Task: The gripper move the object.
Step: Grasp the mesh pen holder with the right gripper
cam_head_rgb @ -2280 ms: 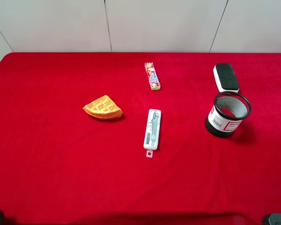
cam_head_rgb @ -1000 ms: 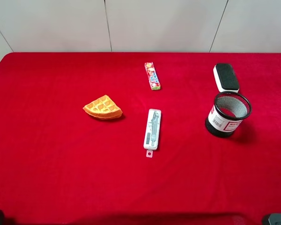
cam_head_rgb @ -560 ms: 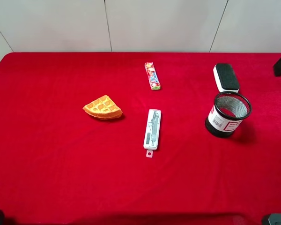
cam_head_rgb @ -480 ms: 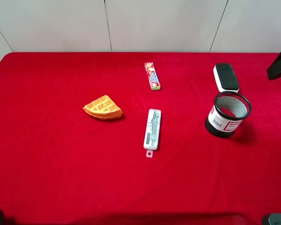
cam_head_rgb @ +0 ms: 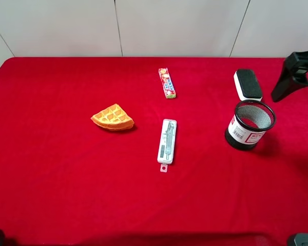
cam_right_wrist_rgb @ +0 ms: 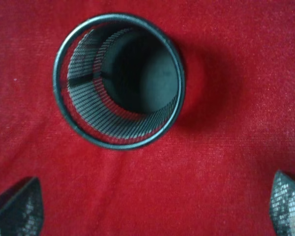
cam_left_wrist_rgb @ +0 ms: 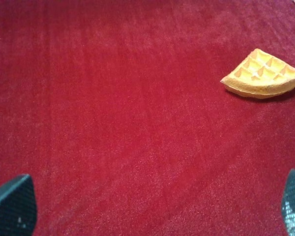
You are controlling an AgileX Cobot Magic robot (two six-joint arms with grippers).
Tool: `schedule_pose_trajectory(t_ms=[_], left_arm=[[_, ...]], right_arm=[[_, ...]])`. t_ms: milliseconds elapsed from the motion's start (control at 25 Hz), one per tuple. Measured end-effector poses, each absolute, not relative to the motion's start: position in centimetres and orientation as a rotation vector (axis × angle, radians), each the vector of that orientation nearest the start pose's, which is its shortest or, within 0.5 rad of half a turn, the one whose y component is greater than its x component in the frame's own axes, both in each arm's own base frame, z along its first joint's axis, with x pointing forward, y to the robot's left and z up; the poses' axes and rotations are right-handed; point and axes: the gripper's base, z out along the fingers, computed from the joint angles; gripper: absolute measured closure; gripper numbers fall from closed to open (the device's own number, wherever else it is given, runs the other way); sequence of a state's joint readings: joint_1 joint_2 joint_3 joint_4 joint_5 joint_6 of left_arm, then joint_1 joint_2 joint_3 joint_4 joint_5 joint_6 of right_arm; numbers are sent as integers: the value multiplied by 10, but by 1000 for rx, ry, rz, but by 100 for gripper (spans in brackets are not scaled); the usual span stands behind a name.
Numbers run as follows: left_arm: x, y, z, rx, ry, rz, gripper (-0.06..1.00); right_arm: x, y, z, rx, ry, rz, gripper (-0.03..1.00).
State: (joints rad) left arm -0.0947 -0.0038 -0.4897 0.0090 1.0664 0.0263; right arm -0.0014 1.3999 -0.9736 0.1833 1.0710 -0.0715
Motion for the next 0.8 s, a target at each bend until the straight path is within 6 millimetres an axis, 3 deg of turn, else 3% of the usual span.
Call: schedule_pose_trajectory(t_ms=[480,800], left_arm=[[-4,1,274,124,2053,-32,-5],[-4,1,274,124,2053,-32,-5]], right_arm=[[287,13,192,24,3071,231,27],[299,12,157,1,3119,208,27]])
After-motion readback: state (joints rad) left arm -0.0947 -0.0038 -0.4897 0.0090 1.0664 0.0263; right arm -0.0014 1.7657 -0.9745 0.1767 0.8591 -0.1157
